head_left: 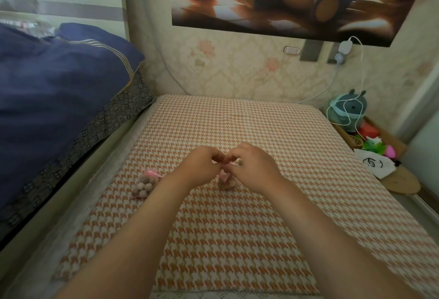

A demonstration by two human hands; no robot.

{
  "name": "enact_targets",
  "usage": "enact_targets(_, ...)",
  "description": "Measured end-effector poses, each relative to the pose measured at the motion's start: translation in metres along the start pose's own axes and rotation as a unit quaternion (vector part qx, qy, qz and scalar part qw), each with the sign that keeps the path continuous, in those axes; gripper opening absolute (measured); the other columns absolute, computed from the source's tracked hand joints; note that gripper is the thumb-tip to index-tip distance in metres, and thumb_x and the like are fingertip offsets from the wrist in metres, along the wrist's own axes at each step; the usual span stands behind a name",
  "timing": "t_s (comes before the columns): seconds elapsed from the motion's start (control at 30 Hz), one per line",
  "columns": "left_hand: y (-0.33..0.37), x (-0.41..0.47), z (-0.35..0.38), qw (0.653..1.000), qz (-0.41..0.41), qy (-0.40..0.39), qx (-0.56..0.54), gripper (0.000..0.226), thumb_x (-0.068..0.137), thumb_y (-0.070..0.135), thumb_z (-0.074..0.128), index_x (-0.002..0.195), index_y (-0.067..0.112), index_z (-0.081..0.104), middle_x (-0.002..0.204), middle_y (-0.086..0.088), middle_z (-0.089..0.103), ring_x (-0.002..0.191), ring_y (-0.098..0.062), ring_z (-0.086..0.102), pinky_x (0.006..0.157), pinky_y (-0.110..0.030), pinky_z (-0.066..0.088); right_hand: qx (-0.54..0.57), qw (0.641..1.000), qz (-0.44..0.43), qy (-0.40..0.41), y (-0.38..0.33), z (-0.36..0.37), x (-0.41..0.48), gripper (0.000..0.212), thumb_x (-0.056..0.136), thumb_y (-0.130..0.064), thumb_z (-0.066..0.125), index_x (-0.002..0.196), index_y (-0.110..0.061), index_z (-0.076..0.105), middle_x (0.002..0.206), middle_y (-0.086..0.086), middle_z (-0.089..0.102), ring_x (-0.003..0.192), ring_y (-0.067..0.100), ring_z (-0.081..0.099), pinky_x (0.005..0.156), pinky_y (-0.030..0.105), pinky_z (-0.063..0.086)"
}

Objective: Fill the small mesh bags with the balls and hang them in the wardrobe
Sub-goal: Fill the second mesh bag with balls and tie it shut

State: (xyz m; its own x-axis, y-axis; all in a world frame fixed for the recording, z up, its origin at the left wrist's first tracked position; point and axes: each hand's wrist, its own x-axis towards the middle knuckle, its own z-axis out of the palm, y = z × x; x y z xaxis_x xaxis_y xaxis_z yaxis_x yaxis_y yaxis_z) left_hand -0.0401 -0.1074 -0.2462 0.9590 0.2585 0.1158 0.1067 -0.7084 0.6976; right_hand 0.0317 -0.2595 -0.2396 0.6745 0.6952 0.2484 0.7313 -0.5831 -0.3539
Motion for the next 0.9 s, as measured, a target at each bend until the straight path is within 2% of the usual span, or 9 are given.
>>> enact_targets(0.17,0.0,0.001,0.001,1.0,-0.008,0.012,-0.022,0.02,0.093,0.017,0.062,0.109,0.018,0.074,0.101,0.009,0.069,0.092,-0.005,0.061,0.078,-0.016,0.043,-0.026,0.999,0.022,-0.043,0.002,-0.004,-0.002,0.022,0.096,-0.039,0.056,0.095,-0.032,0.076,0.087,-0.012,0.071,0.076,0.01,0.064,0.062,0.029,0.05)
enact_targets(0.27,0.001,0.006,0.003,0.999,-0.024,0.024,-0.039,0.02,0.094,0.013,0.057,0.107,0.017,0.073,0.106,0.006,0.07,0.087,-0.009,0.065,0.071,-0.018,0.046,-0.03,0.997,0.049,-0.044,0.01,-0.009,-0.006,0.025,0.091,-0.032,0.057,0.083,-0.023,0.078,0.072,-0.004,0.072,0.059,0.016,0.063,0.051,0.028,0.045)
enact_targets(0.37,0.003,0.011,0.008,0.997,-0.04,0.041,-0.06,0.022,0.096,0.01,0.053,0.105,0.019,0.071,0.1,0.009,0.069,0.081,-0.011,0.067,0.056,-0.015,0.043,0.008,0.997,0.067,-0.037,0.02,-0.022,-0.012,0.024,0.09,-0.026,0.059,0.076,-0.021,0.078,0.071,-0.015,0.072,0.054,0.017,0.063,0.048,0.029,0.043)
enact_targets(0.47,0.004,0.018,0.02,0.997,-0.028,0.04,-0.051,0.03,0.096,0.005,0.049,0.114,0.018,0.07,0.105,0.005,0.069,0.083,-0.014,0.065,0.056,-0.016,0.045,0.022,0.996,0.086,-0.028,0.029,-0.033,-0.018,0.022,0.091,-0.027,0.06,0.077,-0.026,0.078,0.073,-0.023,0.07,0.055,0.01,0.063,0.051,0.033,0.051)
enact_targets(0.53,0.001,0.024,0.031,0.999,-0.013,0.031,-0.018,0.037,0.096,0.002,0.047,0.123,0.017,0.067,0.115,0.003,0.068,0.088,-0.011,0.061,0.061,-0.015,0.045,0.021,0.995,0.094,-0.028,0.036,-0.035,-0.02,0.023,0.092,-0.027,0.06,0.08,-0.027,0.079,0.08,-0.022,0.073,0.058,0.014,0.066,0.056,0.038,0.056)
enact_targets(0.67,-0.01,0.038,0.054,0.998,0.012,-0.001,0.068,0.044,0.097,0.005,0.047,0.135,0.022,0.059,0.14,0.0,0.056,0.123,-0.017,0.056,0.1,-0.029,0.047,0.031,0.994,0.097,-0.033,0.046,-0.033,-0.019,0.024,0.095,-0.026,0.059,0.083,-0.028,0.08,0.08,-0.022,0.072,0.061,0.017,0.068,0.061,0.04,0.058)
enact_targets(0.73,-0.017,0.046,0.063,0.993,0.034,-0.019,0.107,0.046,0.096,0.005,0.049,0.137,0.025,0.057,0.145,0.001,0.052,0.13,-0.019,0.05,0.108,-0.032,0.042,0.042,0.994,0.095,-0.034,0.048,-0.032,-0.015,0.024,0.095,-0.027,0.057,0.086,-0.03,0.079,0.084,-0.015,0.076,0.054,0.015,0.064,0.062,0.041,0.059)
enact_targets(0.8,-0.023,0.055,0.071,0.986,0.067,-0.036,0.148,0.049,0.093,0.006,0.054,0.134,0.033,0.058,0.137,0.003,0.057,0.122,-0.021,0.054,0.097,-0.035,0.049,0.053,0.993,0.096,-0.039,0.05,-0.03,-0.012,0.024,0.096,-0.027,0.056,0.091,-0.033,0.079,0.086,-0.009,0.077,0.053,0.012,0.061,0.063,0.039,0.059)
enact_targets(0.9,-0.027,0.065,0.077,0.983,0.095,-0.036,0.156,0.044,0.086,0.005,0.057,0.117,0.035,0.068,0.102,0.006,0.068,0.09,-0.018,0.06,0.073,-0.034,0.054,0.063,0.993,0.099,-0.034,0.055,-0.026,-0.009,0.023,0.095,-0.028,0.057,0.093,-0.034,0.079,0.091,-0.009,0.078,0.075,0.014,0.071,0.075,0.042,0.061)
